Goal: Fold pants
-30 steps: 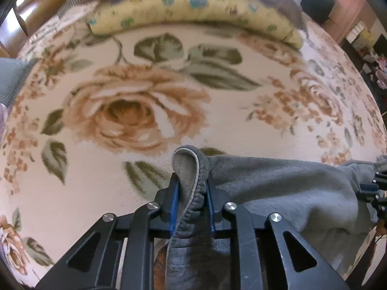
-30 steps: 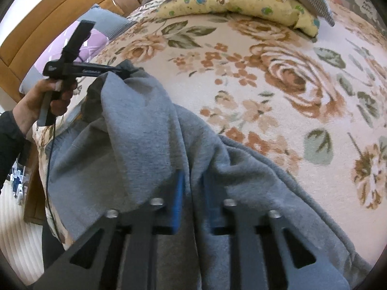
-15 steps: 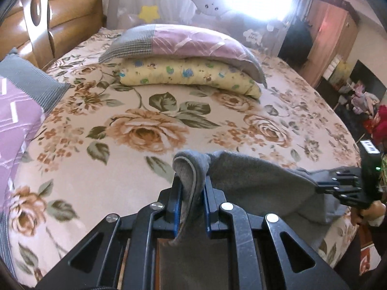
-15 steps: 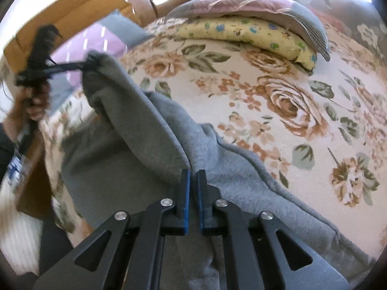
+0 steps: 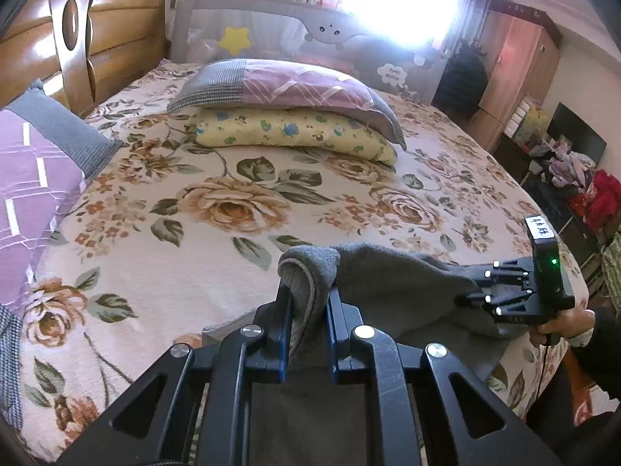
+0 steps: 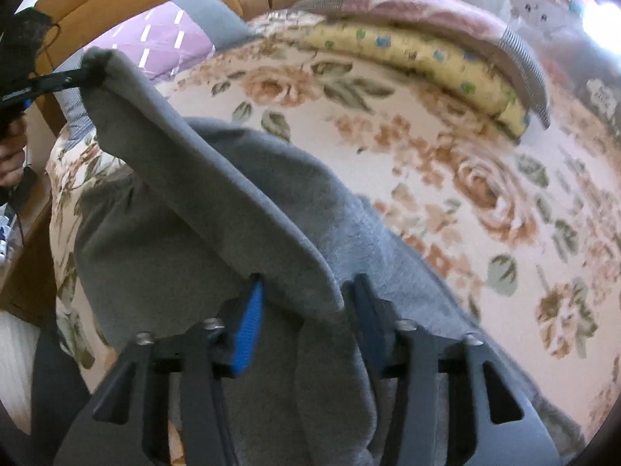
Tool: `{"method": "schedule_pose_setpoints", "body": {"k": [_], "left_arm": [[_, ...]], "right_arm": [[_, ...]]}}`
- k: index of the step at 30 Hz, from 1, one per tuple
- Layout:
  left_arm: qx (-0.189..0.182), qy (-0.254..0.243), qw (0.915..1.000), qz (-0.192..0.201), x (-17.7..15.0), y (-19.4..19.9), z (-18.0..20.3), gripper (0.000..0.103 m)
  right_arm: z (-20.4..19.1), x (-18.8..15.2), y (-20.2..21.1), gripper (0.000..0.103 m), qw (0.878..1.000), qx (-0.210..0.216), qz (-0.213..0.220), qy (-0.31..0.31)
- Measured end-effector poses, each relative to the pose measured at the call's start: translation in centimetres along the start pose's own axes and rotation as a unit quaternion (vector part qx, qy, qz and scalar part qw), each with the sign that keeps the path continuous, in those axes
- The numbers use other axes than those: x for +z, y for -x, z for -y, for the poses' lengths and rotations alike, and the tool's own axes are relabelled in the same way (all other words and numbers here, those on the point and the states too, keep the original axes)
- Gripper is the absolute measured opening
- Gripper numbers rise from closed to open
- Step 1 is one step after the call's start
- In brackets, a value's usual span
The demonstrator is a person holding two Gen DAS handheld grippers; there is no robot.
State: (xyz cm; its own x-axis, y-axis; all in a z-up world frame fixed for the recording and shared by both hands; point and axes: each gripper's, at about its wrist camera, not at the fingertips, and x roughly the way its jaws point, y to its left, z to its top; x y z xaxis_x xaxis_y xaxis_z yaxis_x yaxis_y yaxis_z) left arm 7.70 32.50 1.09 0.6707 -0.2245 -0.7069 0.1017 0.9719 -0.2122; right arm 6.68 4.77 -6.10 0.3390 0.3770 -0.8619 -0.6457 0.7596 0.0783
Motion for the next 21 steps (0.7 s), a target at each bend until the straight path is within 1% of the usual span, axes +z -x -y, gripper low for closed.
{"method": "schedule_pose_setpoints", "body": {"k": [1,4,8,10,12,14,15,21], "left_arm": [[0.002,-0.001,1.0000,0.001,-0.1,0.2,0.0,0.014],[0.009,-0.003,0.9999,0.006,-0.3,0.7,-0.1,0.014],[0.008,0.000,0.9998,0.018,-1.3,2.1,-0.2,0.014],[0.007,0.000,0.9998,0.021,-2.2,2.6,-0.1,0.014],[0.006,0.003,0.9998,0.018,-3.4,2.8,-0.2,0.014],[0.007,0.009,0.9998,0.013,-4.7,2.7,-0.3,0.014],[0.006,0.015,0.9998,0.010,-5.3,2.5,-0.5,0.014],[0.013,0.046,0.9988,-0.012,-9.7,1.6,-1.8,0.014]], "right_arm": [[0.1,-0.1,0.1,0.015,1.000,0.001,-0.003,-0.006],[-0.2,-0.7,1.5,0.012,1.000,0.022,0.010,-0.015],[-1.6,-1.8,3.6,0.012,0.999,0.039,0.023,-0.006],[-2.6,-2.6,4.4,0.012,0.998,0.047,0.026,0.008],[-3.3,-3.1,4.4,0.012,0.999,0.043,0.025,0.020],[-3.9,-3.6,3.9,0.015,0.999,0.031,0.018,0.034],[-4.1,-3.7,3.5,0.018,0.999,0.029,0.012,0.036],[-5.3,-4.4,2.4,0.022,0.999,0.015,0.006,0.046]]}}
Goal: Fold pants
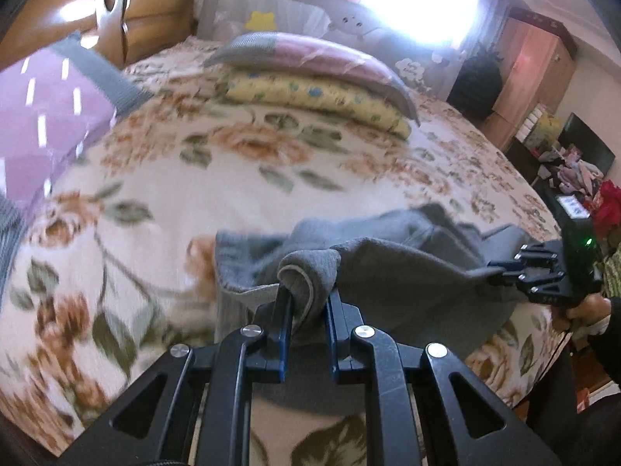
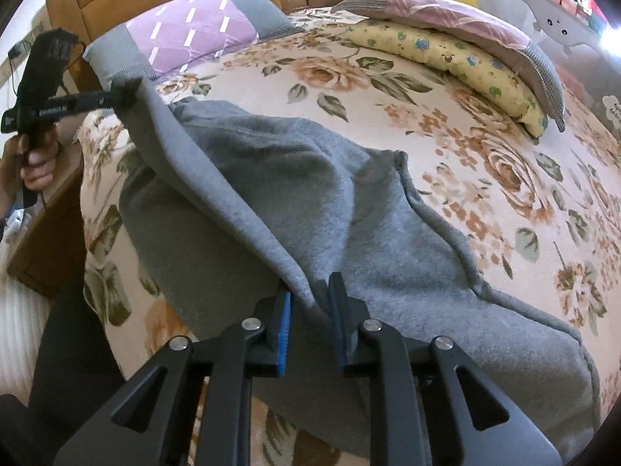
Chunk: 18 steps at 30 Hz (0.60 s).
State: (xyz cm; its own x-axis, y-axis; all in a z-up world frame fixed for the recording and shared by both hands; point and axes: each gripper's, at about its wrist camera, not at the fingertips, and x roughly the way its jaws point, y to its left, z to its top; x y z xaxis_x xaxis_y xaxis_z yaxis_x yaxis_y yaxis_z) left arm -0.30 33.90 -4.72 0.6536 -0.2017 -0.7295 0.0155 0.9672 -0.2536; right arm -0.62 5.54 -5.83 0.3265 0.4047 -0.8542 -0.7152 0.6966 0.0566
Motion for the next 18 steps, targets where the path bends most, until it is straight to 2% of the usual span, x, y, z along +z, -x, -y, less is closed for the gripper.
{"method": "schedule_pose_setpoints", "body": {"k": [1,2,6,9,13,16,18], "left_arm": [[-0.002,0.005,1.0000,-0.002,-0.5,-0.1,-0.2,0.014],[-0.002,0.012,0.9999,-0.004,-1.1,-0.3,-0.5,0.014],[0.001,0.018,0.9998,-0.012,-2.9,-0.3,-0.9,0.017],[-0.001,0.034,0.9993,-0.012,-3.8,0.5,-1.4,0.023],[0.011,0.055,0.9984,-0.001,-5.0,2.4,-1.2,0.022],[0.006,0.088,0.9960,0.013,-5.5,4.0,-1.1,0.022],[-0.010,0.118,0.9928,0.019,-5.9,4.7,-0.9,0.028]], "right_arm": [[-0.1,-0.1,-0.1,0.027,1.000,0.000,-0.001,0.002],[-0.2,-0.2,0.0,0.037,1.000,0.006,0.002,0.001],[-1.1,-0.5,0.2,0.050,1.000,0.005,0.008,0.010],[-1.6,-0.8,1.0,0.061,0.999,0.024,0.021,0.017],[-2.4,-1.3,1.3,0.061,0.998,0.034,0.026,0.035],[-2.4,-1.8,0.9,0.061,0.999,0.029,0.019,0.040],[-2.1,-2.1,0.6,0.061,0.999,0.019,0.014,0.038]]}}
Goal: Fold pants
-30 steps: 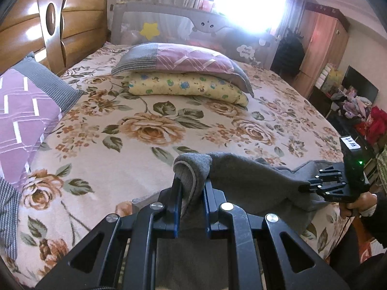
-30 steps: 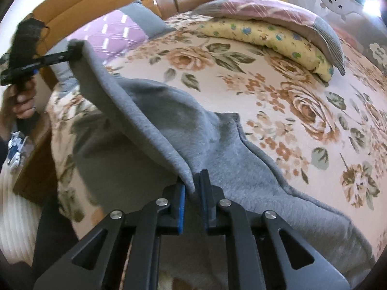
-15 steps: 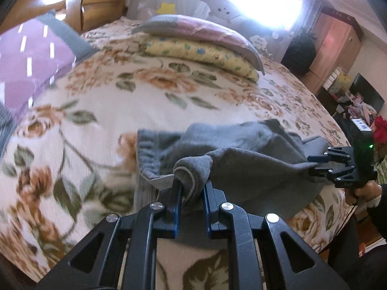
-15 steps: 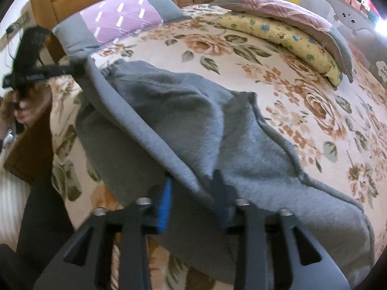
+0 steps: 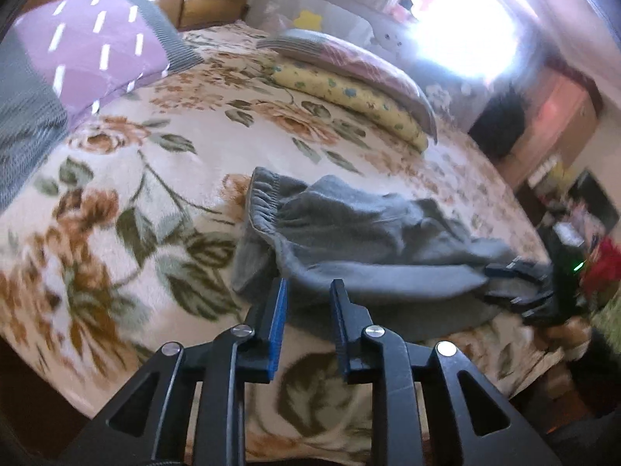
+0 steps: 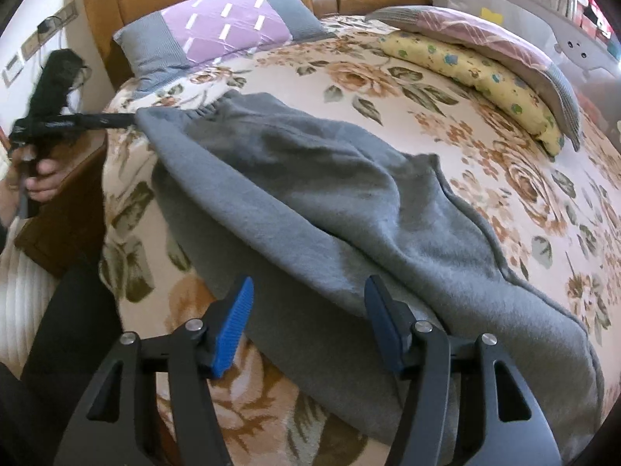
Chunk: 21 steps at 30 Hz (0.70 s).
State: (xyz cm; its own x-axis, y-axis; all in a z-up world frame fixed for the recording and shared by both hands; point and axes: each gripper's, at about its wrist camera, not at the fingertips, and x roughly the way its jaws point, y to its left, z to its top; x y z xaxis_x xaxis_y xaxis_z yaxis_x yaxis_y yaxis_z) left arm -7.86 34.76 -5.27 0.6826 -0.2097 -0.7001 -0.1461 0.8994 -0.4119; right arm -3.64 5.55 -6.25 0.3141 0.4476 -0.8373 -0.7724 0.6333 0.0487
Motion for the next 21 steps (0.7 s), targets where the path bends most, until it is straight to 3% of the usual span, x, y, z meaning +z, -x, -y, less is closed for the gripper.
{"method": "schedule_pose_setpoints", "body": {"k": [3,6,8,10,11,16,18,21], "left_arm": [[-0.023,0.034,0.9991,-0.009,-0.7,-0.4,0.9,0.037],[-0.022,0.059,0.9976,-0.030,-1.5,-2.3,1.8,0.040],[-0.012,0.084,0.9955,-0.044,-1.6,-4.1,1.7,0.040],[-0.018,0.113,0.9923,-0.048,-1.3,-5.2,1.1,0.040],[-0.018,0.122,0.9913,-0.045,-1.0,-5.5,0.9,0.040],[0.035,0.111,0.9927,-0.032,-0.2,-5.6,0.2,0.038],[0.068,0.115,0.9900,-0.044,-0.7,-5.9,-0.4,0.038],[0.051,0.130,0.9894,-0.040,-1.5,-4.8,-0.4,0.038]], "right_arm": [[0.6,-0.4,-0.8,0.061,0.999,-0.034,-0.010,0.007],[1.5,-0.7,-1.4,0.056,0.999,-0.030,-0.016,-0.007],[1.9,-0.8,-1.6,0.035,0.999,-0.024,-0.018,-0.015],[2.1,-0.8,-1.4,0.006,0.999,-0.018,-0.020,-0.025],[2.1,-0.8,-1.1,0.004,0.999,-0.014,-0.019,-0.027],[0.5,-1.0,1.7,0.000,0.999,0.049,0.000,-0.017],[0.1,-1.6,1.3,0.000,0.997,0.065,-0.016,-0.026],[0.2,-2.6,0.3,0.001,0.997,0.052,-0.037,-0.038]]}}
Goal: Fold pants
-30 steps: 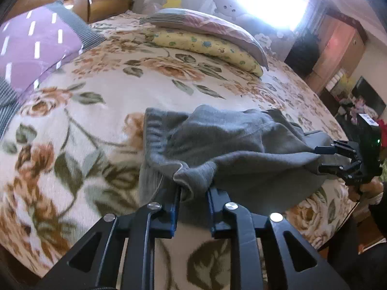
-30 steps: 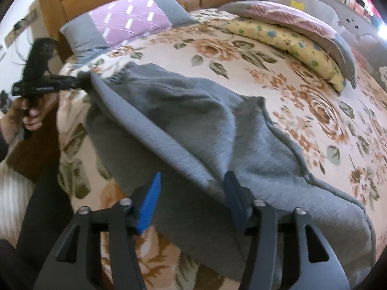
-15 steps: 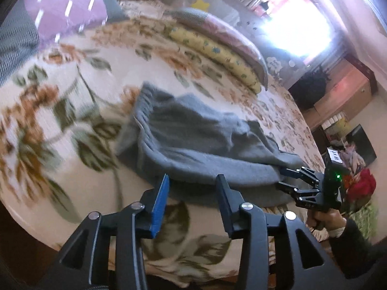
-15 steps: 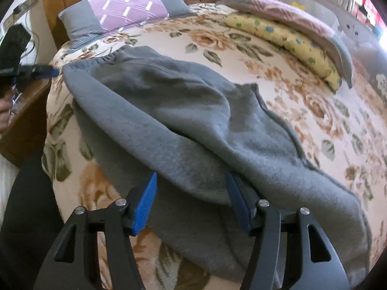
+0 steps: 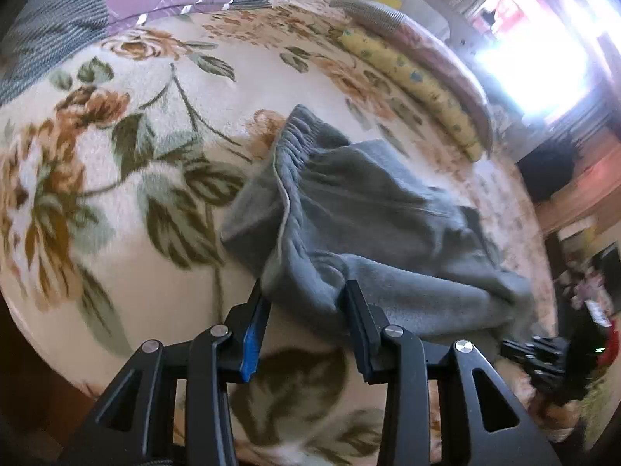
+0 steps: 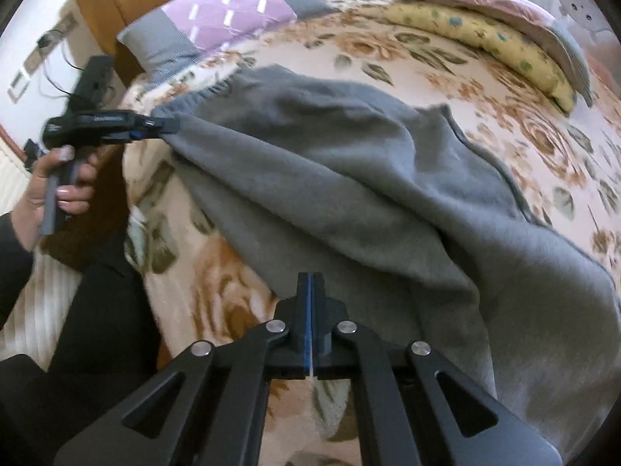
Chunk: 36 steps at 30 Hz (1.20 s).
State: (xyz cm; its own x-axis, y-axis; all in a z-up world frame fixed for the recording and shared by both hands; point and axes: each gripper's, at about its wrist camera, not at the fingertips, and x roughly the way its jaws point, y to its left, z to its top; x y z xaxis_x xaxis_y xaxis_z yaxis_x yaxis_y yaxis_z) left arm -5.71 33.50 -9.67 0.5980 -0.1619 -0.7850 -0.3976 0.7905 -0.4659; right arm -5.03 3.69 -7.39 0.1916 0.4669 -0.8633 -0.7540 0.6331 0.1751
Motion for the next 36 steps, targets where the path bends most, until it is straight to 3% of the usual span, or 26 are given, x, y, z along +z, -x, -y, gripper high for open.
{"method": "schedule_pose_setpoints", "body": {"k": [3,7,9,10,13,19,21,23,26,27,28,29,30,31,33,34,36], "left_arm": [[-0.011,-0.028,0.9995,0.009,-0.9,1.9,2.3,0.038],[-0.057,-0.122,0.9908,0.012,-2.0,2.9,8.7,0.040],[-0.072,-0.193,0.9786,0.002,-2.7,2.1,12.7,0.040],[-0.075,-0.228,0.9708,-0.003,-3.1,1.4,14.6,0.041],[-0.067,-0.330,0.9410,-0.033,-4.6,-2.1,19.7,0.042],[-0.043,-0.436,0.8957,-0.074,-6.7,-7.3,23.7,0.043],[-0.006,-0.476,0.8765,-0.069,-7.3,-8.7,24.6,0.044],[0.004,-0.506,0.8589,-0.077,-7.9,-9.8,25.0,0.046],[0.036,-0.536,0.8387,-0.087,-8.4,-11.6,24.9,0.049],[0.044,-0.543,0.8339,-0.091,-8.6,-12.1,24.9,0.049],[0.051,-0.548,0.8290,-0.097,-8.8,-12.6,24.7,0.049],[0.055,-0.553,0.8248,-0.104,-8.9,-12.9,24.5,0.046],[0.053,-0.552,0.8251,-0.108,-8.8,-13.0,24.3,0.026],[0.052,-0.549,0.8268,-0.113,-8.7,-12.9,24.2,0.014],[0.039,-0.534,0.8354,-0.123,-7.9,-12.4,23.9,0.002],[0.024,-0.526,0.8407,-0.128,-7.6,-11.6,23.6,0.002],[0.006,-0.526,0.8406,-0.128,-7.8,-10.3,23.7,0.001]], "right_arm": [[1.2,-0.6,0.8,0.003,0.999,-0.027,0.015,-0.023],[3.5,-2.1,3.0,0.013,0.996,-0.050,0.037,-0.063],[4.6,-3.2,4.0,0.019,0.994,-0.068,0.041,-0.076],[5.2,-3.6,4.3,0.028,0.993,-0.074,0.039,-0.083],[7.0,-5.2,5.6,0.044,0.988,-0.101,0.047,-0.105],[8.4,-6.3,6.1,0.044,0.989,-0.094,0.039,-0.109],[8.4,-6.2,5.6,0.044,0.990,-0.099,0.031,-0.099],[8.5,-6.0,4.8,0.044,0.991,-0.097,0.024,-0.092],[9.1,-5.9,3.7,0.044,0.992,-0.085,0.017,-0.094],[9.2,-5.8,3.3,0.042,0.992,-0.081,0.012,-0.095],[9.2,-5.8,3.1,0.028,0.992,-0.080,0.011,-0.093],[9.1,-5.8,3.1,0.017,0.993,-0.080,0.012,-0.092],[9.2,-5.8,3.3,0.007,0.992,-0.080,0.013,-0.093],[9.2,-5.9,3.6,0.006,0.992,-0.077,0.018,-0.096],[9.0,-6.1,4.7,0.004,0.993,-0.066,0.028,-0.095],[8.7,-6.2,5.1,0.004,0.993,-0.066,0.031,-0.090],[8.0,-6.4,6.1,0.004,0.995,-0.066,0.030,-0.073]]}}
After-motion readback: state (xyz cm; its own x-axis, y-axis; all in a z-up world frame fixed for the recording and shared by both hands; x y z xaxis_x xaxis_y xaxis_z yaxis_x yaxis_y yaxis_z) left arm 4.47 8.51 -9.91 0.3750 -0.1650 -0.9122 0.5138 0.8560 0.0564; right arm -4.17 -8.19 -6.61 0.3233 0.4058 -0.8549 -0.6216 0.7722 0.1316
